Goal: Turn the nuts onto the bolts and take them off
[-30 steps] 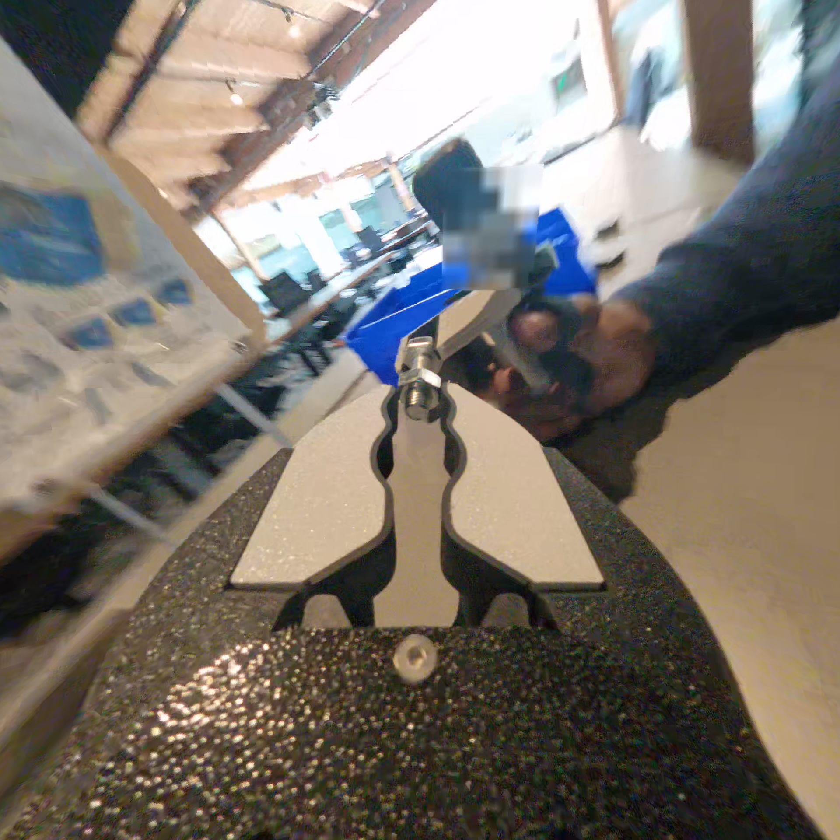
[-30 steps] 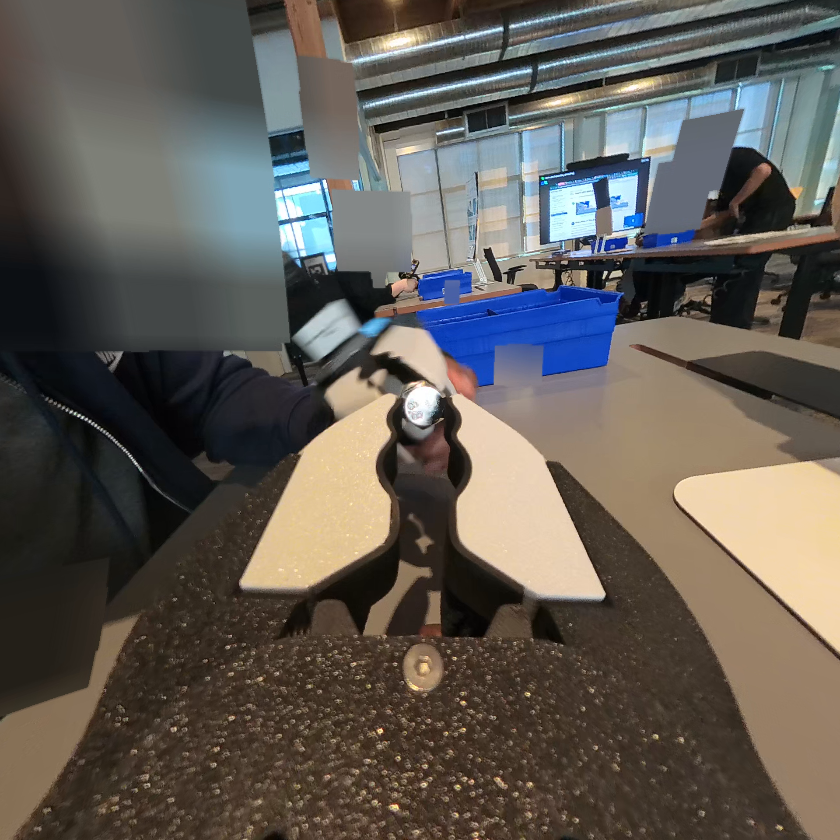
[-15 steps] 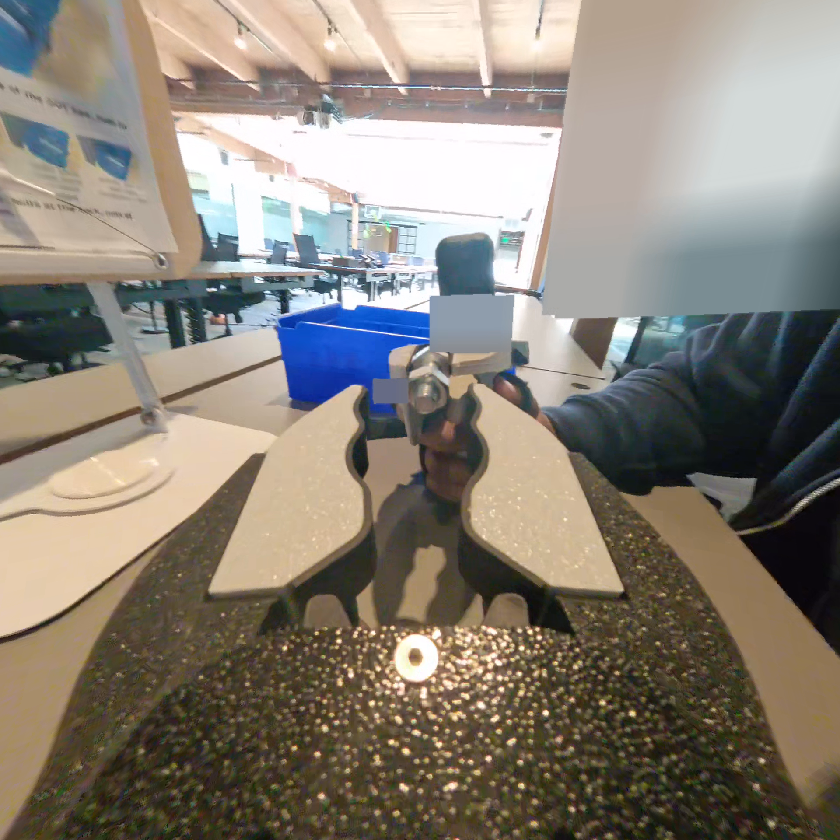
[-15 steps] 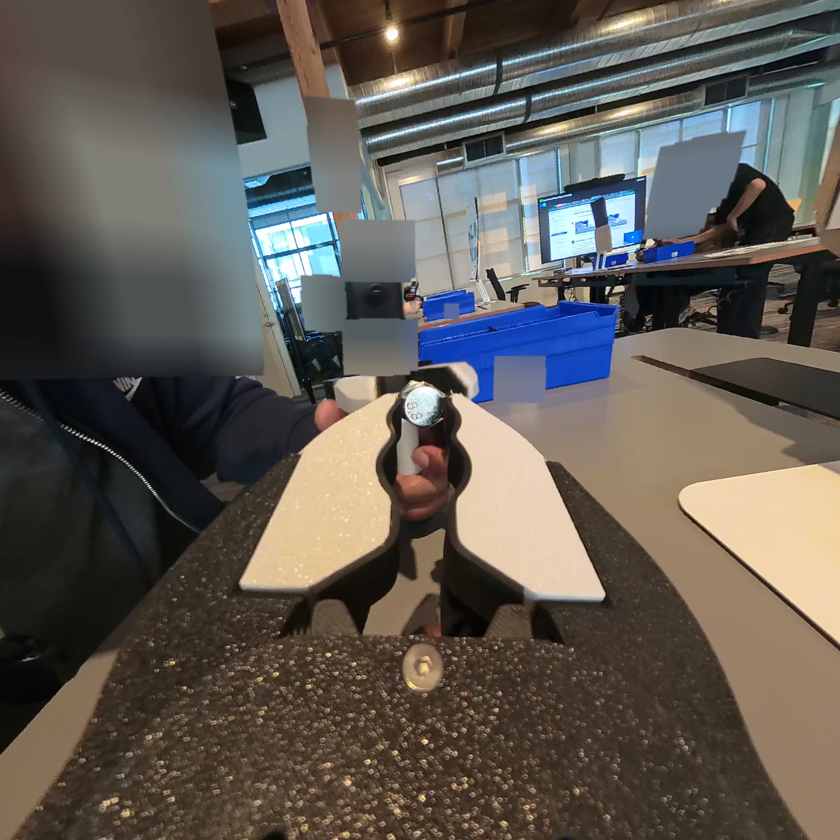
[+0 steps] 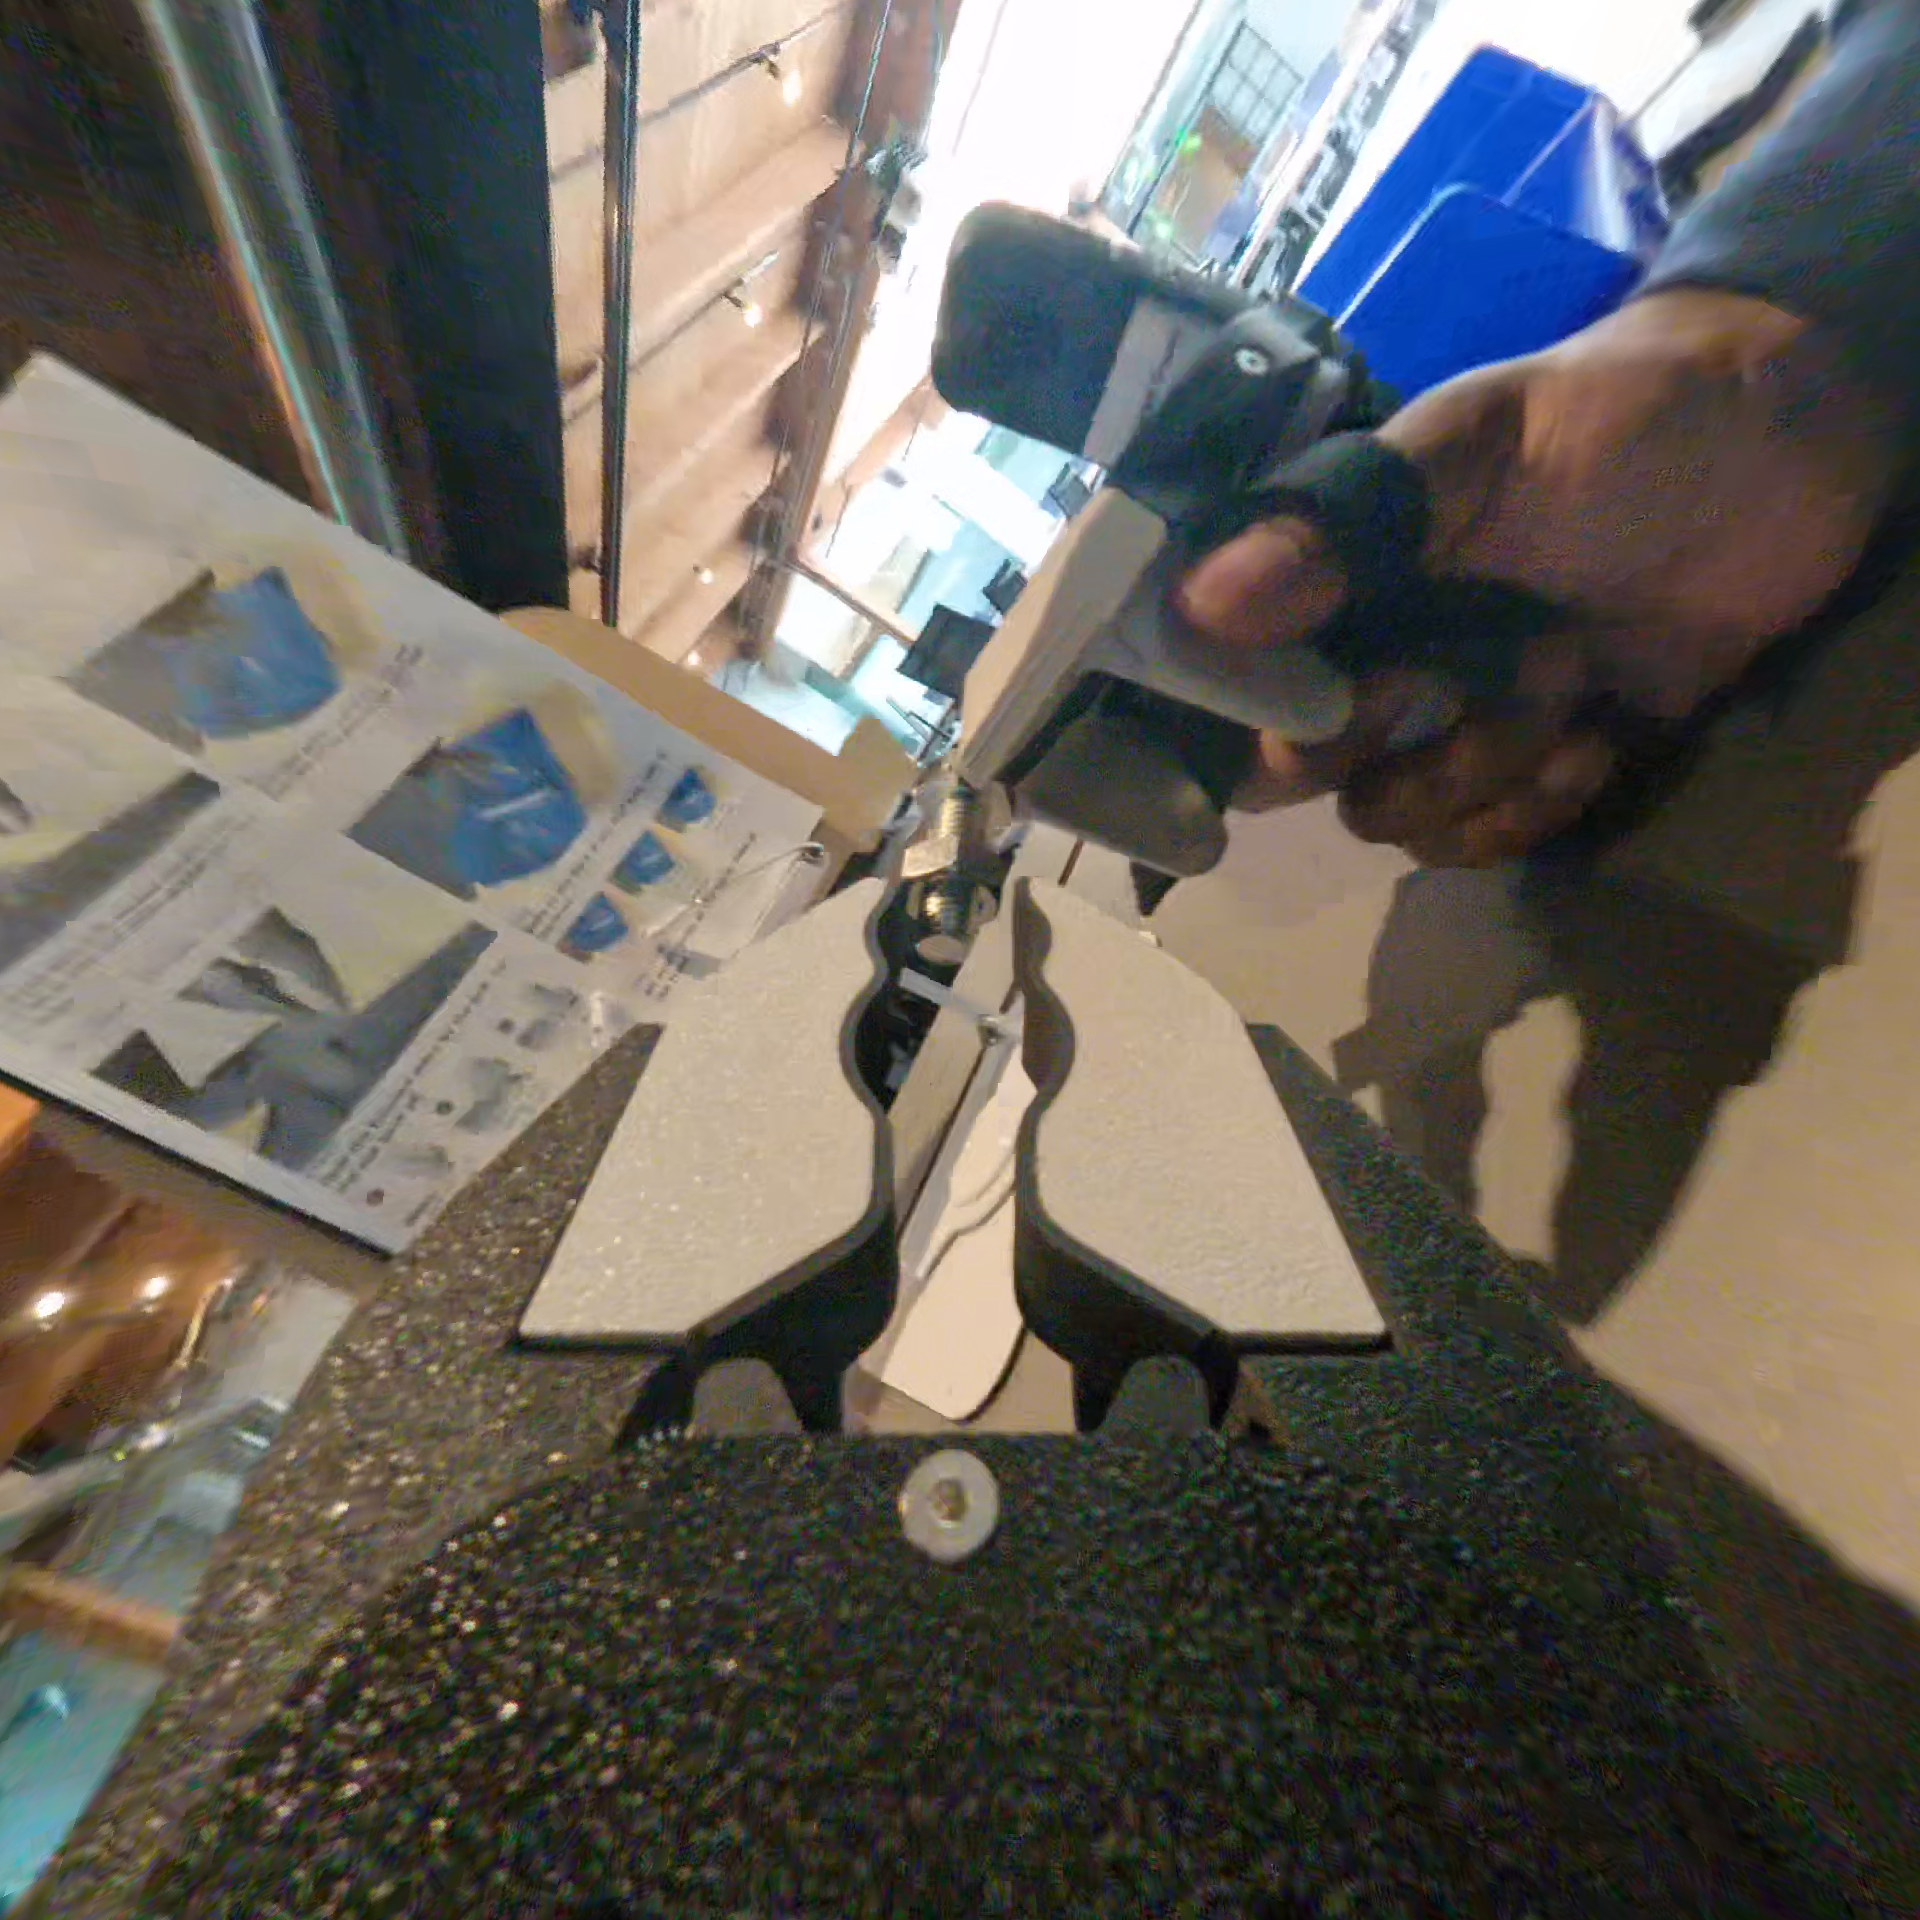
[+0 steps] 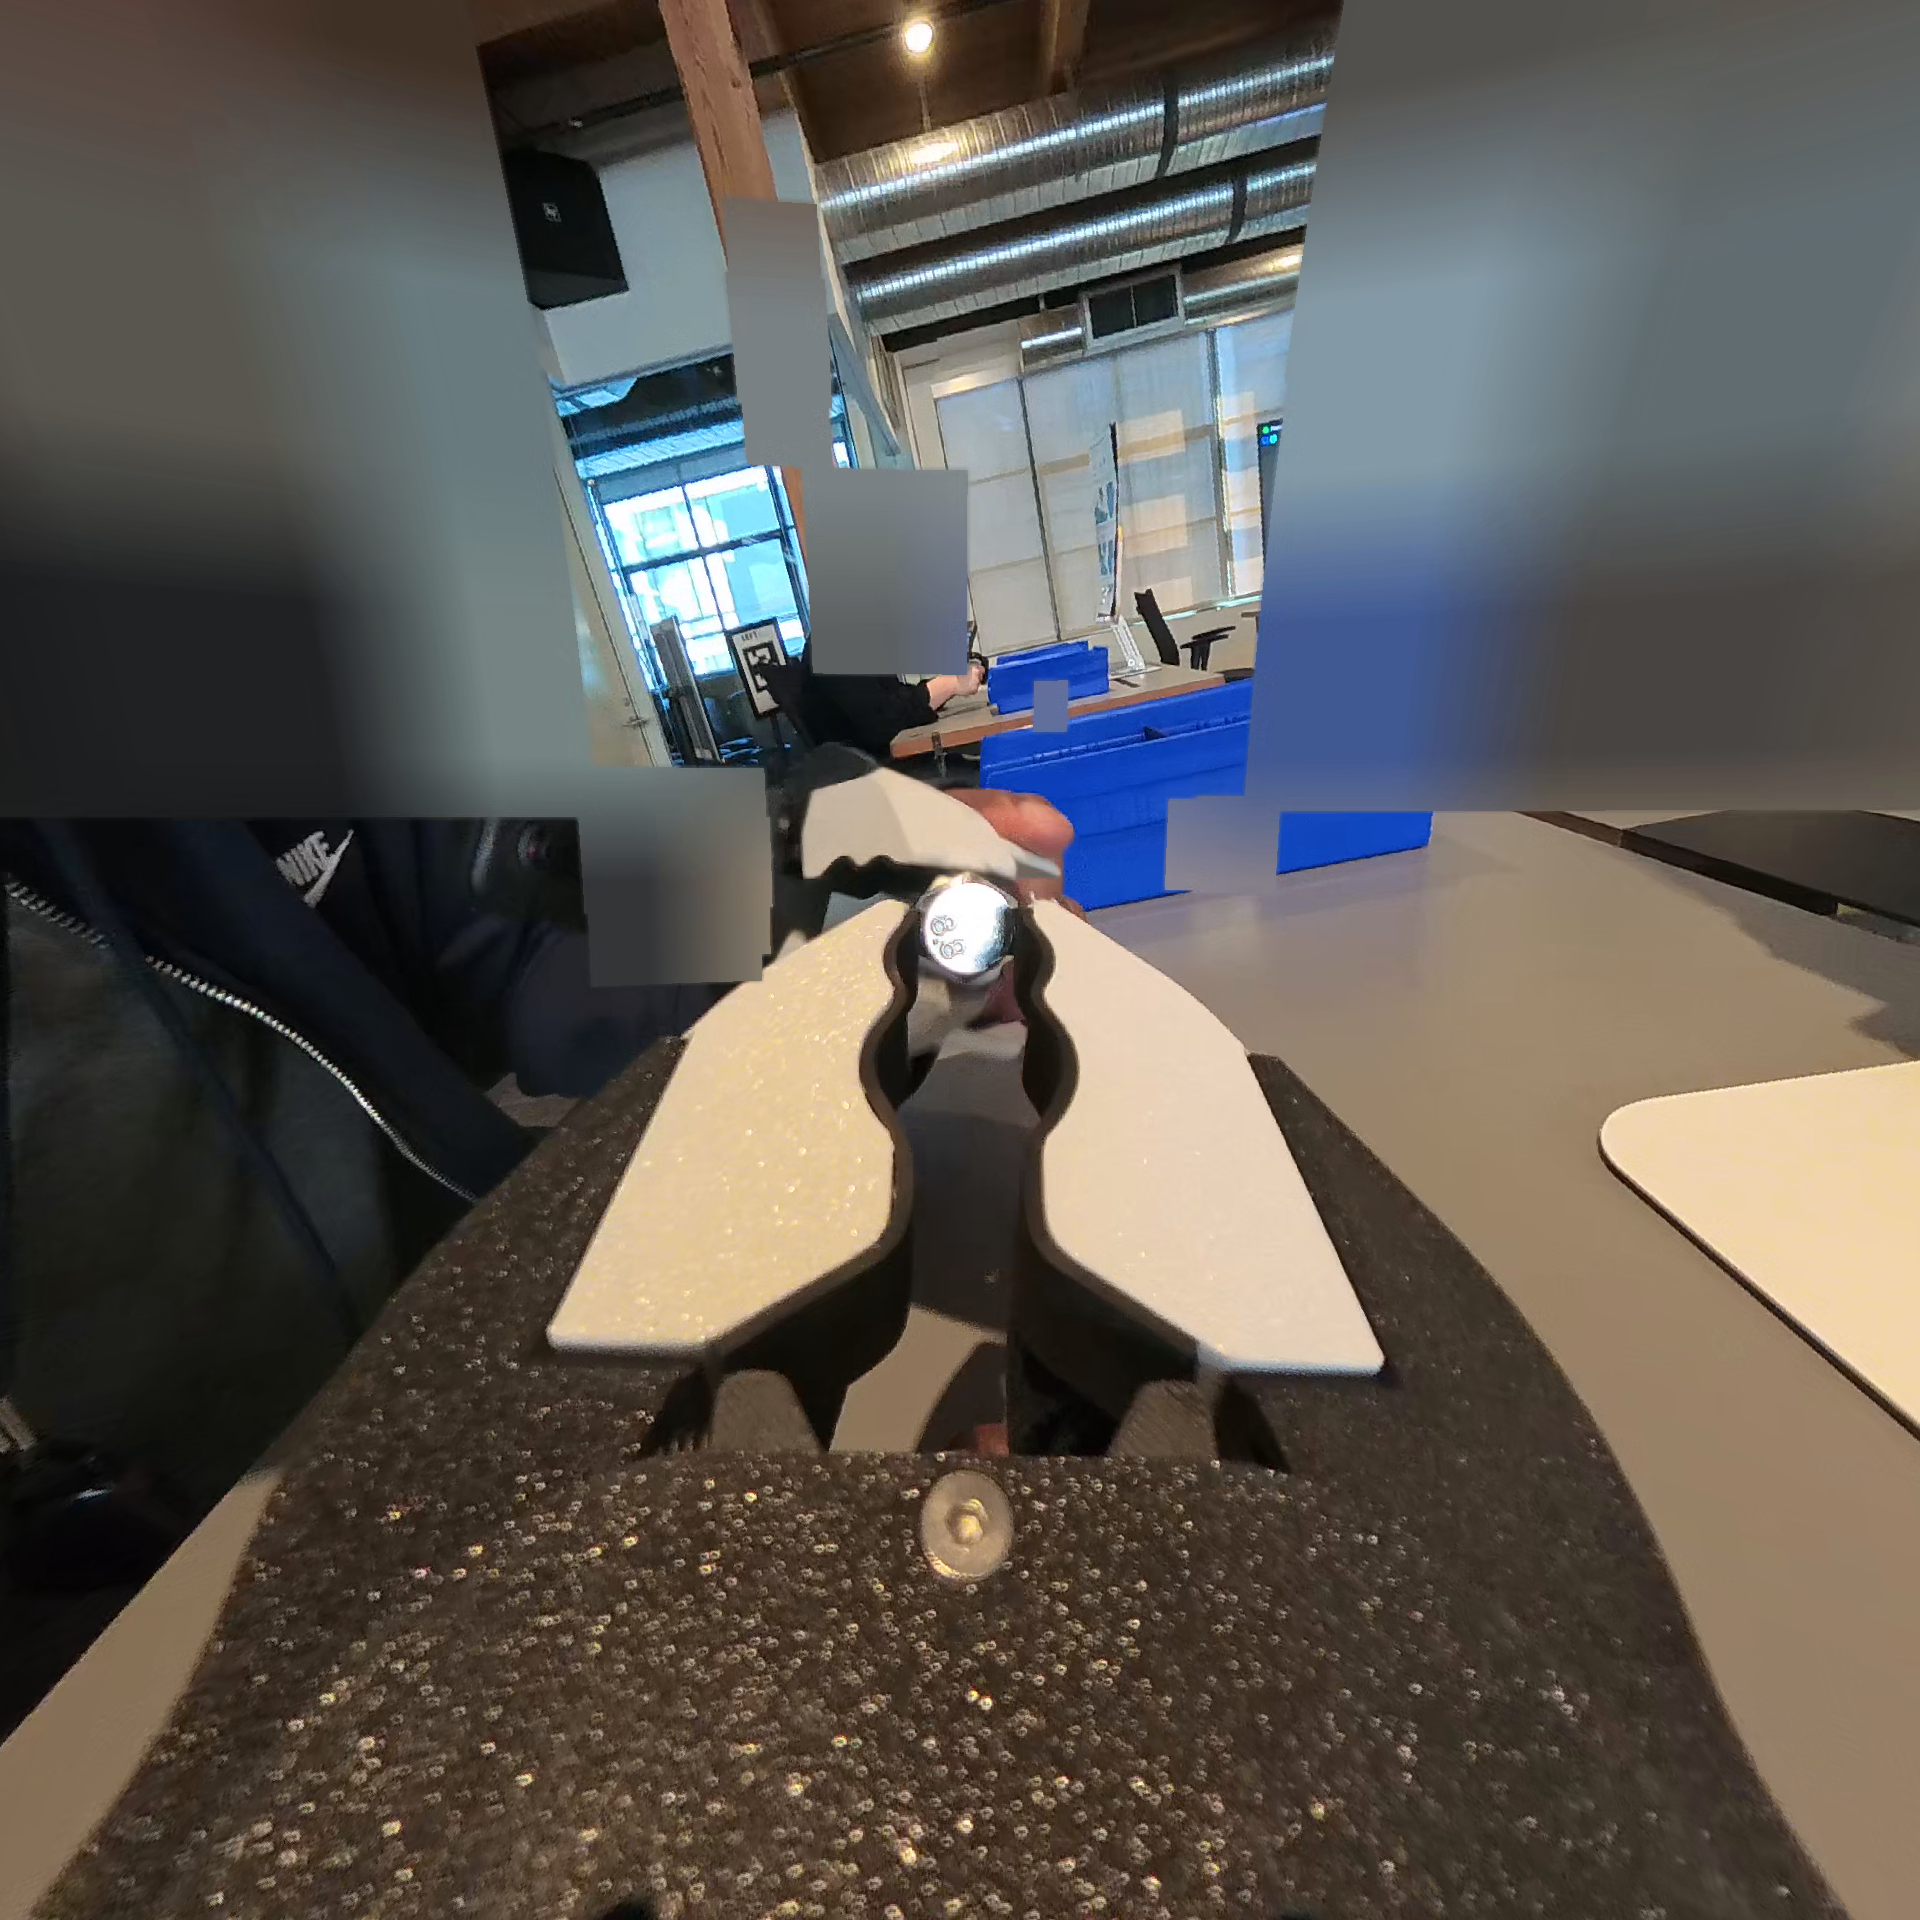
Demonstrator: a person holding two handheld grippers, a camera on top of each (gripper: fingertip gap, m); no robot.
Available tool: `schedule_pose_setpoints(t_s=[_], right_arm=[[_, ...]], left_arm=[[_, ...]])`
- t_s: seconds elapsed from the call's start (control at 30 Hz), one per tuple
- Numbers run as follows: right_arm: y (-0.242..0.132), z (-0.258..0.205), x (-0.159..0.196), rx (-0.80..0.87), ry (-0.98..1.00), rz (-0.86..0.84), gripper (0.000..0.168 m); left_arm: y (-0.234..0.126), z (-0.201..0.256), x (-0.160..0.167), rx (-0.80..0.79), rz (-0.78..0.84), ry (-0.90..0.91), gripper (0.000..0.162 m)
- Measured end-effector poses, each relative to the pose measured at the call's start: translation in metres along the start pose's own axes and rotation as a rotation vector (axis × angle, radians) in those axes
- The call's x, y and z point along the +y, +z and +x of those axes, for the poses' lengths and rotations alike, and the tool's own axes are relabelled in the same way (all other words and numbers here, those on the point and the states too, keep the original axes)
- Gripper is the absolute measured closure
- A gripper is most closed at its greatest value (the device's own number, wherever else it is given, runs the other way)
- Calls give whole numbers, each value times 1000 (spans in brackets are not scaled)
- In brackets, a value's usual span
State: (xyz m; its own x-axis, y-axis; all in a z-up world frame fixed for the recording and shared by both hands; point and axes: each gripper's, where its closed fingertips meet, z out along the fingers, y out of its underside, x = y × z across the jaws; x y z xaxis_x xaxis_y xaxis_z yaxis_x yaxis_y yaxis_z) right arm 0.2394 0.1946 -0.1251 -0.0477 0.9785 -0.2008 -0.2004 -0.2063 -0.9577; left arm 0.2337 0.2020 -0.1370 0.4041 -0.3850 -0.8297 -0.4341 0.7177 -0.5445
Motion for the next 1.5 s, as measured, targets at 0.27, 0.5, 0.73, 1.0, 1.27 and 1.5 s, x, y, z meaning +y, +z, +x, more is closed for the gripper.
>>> schedule_pose_setpoints(t_s=[0.27, 0.5, 0.73, 1.0, 1.27, 1.5], right_arm=[[-6, 4, -7, 7, 39, 52, 152], [-4, 3, -4, 13, 22, 37, 152], [-3, 3, -2, 27, -1, 18, 152], [-1, 3, 0, 26, 13, 9, 152], [-7, 7, -6, 33, 39, 51, 152], [-6, 7, -5, 42, 32, 47, 152]], left_arm=[[-1, -6, -11, 267, 216, -1005, 124], [3, -2, -9, 391, 225, -1373, 129], [2, 1, -11, 413, 213, -1384, 143], [2, 1, -2, 38, 6, -159, 143], [0, -16, -6, 260, 203, -1122, 121], [3, -2, -7, 467, 212, -1504, 124]])
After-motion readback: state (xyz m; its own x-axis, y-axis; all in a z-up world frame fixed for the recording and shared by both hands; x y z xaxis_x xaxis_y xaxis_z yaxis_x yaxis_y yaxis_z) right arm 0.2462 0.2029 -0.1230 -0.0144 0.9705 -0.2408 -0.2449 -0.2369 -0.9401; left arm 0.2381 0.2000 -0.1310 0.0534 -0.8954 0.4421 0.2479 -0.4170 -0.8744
